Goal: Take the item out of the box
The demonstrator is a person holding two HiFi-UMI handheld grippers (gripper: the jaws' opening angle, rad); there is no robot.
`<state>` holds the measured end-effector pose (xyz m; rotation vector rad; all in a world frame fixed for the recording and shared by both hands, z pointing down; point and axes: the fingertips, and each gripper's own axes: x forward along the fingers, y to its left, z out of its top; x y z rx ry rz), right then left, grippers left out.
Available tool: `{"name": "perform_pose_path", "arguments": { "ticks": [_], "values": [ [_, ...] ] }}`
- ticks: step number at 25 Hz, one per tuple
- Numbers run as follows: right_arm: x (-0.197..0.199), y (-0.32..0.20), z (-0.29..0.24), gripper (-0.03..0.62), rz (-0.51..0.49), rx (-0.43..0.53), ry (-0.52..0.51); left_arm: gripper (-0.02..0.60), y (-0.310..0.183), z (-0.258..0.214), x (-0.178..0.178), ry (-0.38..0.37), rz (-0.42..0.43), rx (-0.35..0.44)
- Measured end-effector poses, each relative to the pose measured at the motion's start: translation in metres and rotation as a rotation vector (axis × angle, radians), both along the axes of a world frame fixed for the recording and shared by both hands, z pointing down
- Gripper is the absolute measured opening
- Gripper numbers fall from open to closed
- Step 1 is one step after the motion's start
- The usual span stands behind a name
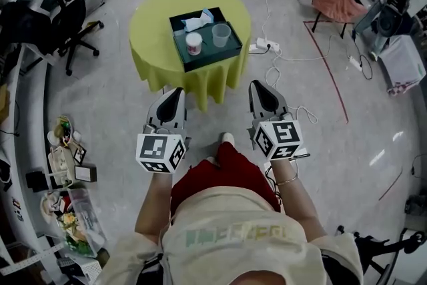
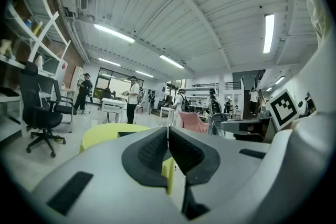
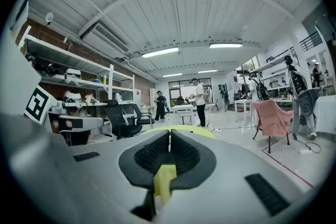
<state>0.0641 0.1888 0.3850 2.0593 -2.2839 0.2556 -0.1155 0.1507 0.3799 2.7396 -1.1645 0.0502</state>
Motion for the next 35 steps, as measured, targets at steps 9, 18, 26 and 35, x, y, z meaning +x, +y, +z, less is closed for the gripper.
{"name": "perform_pose_path", "arguments": {
  "ticks": [9,18,26,35],
  "values": [
    [0.005,-0.023,0.002,0.037,0.002,-0.022,0.006,0.028,-0.030,-0.004,0.001,0.002,-0.017,0.007],
    [0.029,-0.072,0.007,0.037,0.002,-0.030,-0.003,0.028,-0.081,0.003,0.020,-0.018,-0.037,-0.004],
    [0.054,-0.131,0.012,0.037,-0.010,-0.037,-0.019,0.028,-0.137,0.007,0.047,-0.045,-0.022,-0.014],
    [0.077,-0.189,0.014,0.037,-0.050,-0.052,-0.021,0.028,-0.194,0.009,0.072,-0.047,-0.049,-0.037]
  ]
}}
